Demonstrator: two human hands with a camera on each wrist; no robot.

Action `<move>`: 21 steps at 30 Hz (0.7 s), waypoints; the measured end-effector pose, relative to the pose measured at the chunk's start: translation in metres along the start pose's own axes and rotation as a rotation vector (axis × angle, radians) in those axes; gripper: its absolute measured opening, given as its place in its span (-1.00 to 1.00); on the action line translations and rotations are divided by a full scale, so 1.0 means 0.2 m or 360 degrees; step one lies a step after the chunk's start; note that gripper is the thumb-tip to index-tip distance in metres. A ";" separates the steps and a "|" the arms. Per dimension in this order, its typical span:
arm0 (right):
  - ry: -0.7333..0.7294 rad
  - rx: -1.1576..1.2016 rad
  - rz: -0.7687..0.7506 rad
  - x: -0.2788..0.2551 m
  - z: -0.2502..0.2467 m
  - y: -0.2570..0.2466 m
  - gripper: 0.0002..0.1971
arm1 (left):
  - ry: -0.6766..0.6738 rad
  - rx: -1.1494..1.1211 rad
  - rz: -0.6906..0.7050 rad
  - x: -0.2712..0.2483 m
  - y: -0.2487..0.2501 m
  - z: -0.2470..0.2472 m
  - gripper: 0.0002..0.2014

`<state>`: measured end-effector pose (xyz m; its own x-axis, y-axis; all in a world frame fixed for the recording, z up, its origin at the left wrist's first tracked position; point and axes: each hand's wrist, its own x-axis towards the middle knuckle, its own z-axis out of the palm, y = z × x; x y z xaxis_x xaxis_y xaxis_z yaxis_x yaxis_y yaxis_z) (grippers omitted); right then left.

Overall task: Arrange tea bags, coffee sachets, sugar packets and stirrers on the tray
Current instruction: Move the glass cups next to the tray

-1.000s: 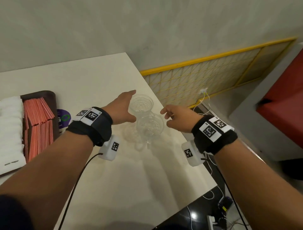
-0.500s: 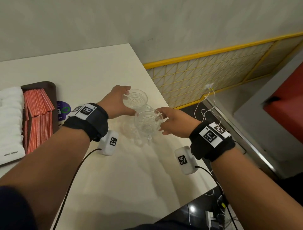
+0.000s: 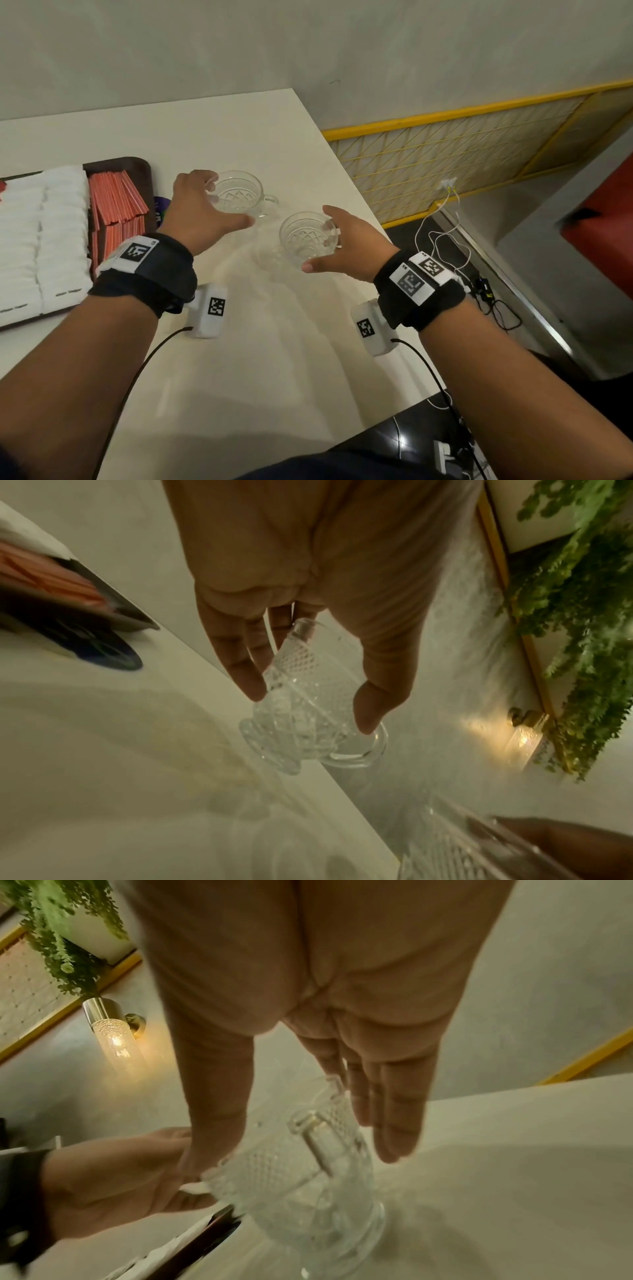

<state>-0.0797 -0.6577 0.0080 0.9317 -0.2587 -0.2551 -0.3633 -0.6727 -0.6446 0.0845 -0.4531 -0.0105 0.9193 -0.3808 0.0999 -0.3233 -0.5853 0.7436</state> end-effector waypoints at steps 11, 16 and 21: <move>0.0107 0.0066 0.0242 0.04 0.04 -0.05 -0.76 | 0.0068 0.0005 -0.0078 -0.12 -0.14 -0.39 -0.09; 0.0166 0.0168 0.0176 0.12 0.11 -0.16 -0.89 | 0.0117 -0.0034 -0.0094 -0.19 -0.17 -0.48 -0.21; 0.0248 0.0179 0.0138 0.25 0.19 -0.28 -0.87 | 0.0193 -0.0008 -0.0106 -0.21 -0.24 -0.60 -0.24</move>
<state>-0.0122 -0.6073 0.0041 0.8832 -0.4223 -0.2042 -0.4323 -0.5640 -0.7036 0.0883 -0.3228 0.0282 0.9591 -0.2520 0.1293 -0.2601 -0.6026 0.7545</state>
